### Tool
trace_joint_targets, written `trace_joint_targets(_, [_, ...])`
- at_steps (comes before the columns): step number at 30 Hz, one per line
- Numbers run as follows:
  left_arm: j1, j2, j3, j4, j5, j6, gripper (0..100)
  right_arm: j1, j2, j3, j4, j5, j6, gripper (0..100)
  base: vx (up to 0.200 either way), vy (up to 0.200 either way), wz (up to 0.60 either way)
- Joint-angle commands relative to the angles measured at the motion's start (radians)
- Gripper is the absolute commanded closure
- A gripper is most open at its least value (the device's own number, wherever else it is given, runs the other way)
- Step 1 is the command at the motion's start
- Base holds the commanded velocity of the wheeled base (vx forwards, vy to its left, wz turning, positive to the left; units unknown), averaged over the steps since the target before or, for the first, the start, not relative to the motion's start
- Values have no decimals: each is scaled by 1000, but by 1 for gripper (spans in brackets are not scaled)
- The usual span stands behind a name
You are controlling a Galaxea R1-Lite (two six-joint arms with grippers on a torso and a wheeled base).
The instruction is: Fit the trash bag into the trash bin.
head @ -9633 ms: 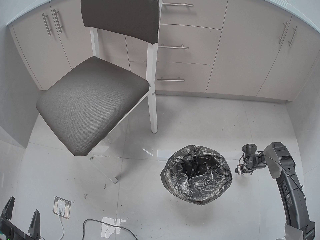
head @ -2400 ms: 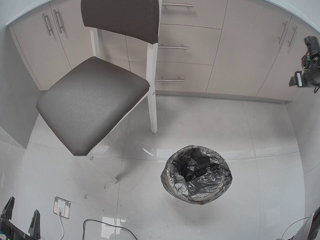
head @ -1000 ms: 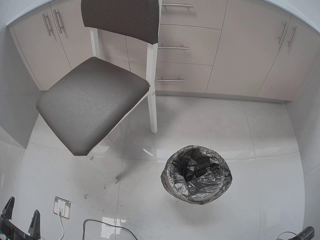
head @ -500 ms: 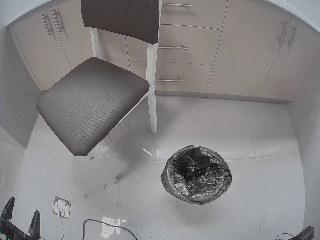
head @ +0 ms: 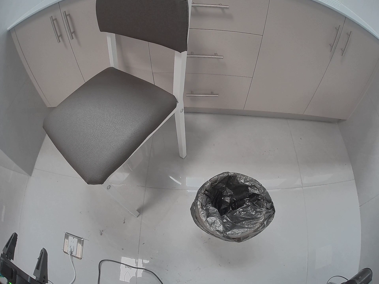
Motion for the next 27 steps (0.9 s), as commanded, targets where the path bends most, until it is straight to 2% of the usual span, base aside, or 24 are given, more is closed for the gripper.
trace_joint_targets(1, [0,-16,17,0,0,0,0,-2,-9,659,-426,-75,-3,0,0,0,0])
trace_joint_targets(4, [0,-16,17,0,0,0,0,-2,-9,659,-411,-39,-42,0,0,0,0])
trace_joint_targets(27, [0,-16,17,0,0,0,0,2,-9,662,-406,-30,-12,0,0,0,0])
